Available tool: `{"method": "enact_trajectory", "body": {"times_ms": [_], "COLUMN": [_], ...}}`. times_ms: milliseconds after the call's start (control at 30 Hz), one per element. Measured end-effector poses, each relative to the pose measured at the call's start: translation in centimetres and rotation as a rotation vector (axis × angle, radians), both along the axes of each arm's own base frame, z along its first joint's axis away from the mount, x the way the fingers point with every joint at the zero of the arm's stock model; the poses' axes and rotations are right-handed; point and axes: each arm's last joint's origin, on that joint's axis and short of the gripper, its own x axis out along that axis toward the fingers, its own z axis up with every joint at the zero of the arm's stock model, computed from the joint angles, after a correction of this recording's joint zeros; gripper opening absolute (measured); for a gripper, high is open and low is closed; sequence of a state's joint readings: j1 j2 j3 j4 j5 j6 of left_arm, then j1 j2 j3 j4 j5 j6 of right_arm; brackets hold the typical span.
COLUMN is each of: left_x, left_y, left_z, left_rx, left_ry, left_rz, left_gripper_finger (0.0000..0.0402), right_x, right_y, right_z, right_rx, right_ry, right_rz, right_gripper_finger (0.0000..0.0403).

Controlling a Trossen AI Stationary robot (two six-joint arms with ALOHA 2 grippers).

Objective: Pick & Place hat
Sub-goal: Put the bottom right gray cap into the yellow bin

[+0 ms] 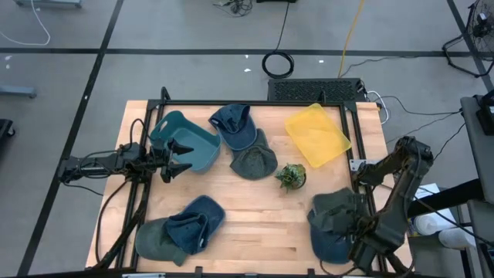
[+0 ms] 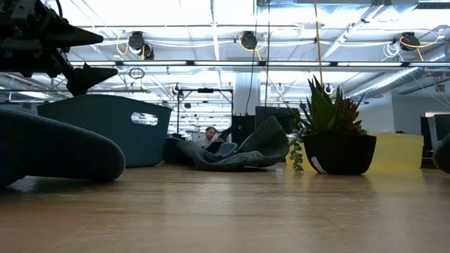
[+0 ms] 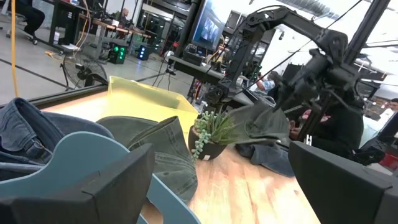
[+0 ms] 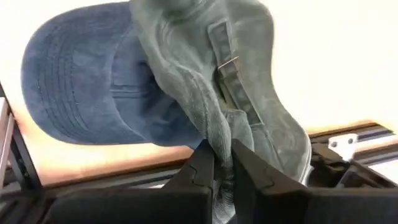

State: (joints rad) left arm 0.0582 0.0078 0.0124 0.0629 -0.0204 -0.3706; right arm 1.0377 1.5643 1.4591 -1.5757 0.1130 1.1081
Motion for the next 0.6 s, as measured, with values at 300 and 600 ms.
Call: {"method": "enact_trajectory", "body": {"times_ms": [300, 600], "left_x": [0.0, 0.0], "left_y": [0.0, 0.0], "left_z": [0.0, 0.0], "left_rx": [0.000, 0.000], "left_ry": [0.000, 0.000], "left_rz": [0.000, 0.000], "left_gripper_finger": [0.0379, 0.0379], "right_x": [0.1, 2.0], "right_y": [-2.9, -5.8], "right_z": [2.7, 4.1], "right_rx": [0.096, 0.158], "right_ry": [-0.093, -0.111], "right_rz": [-0.089, -0.206], "right_gripper_finger": [0.0011, 0.0011]}}
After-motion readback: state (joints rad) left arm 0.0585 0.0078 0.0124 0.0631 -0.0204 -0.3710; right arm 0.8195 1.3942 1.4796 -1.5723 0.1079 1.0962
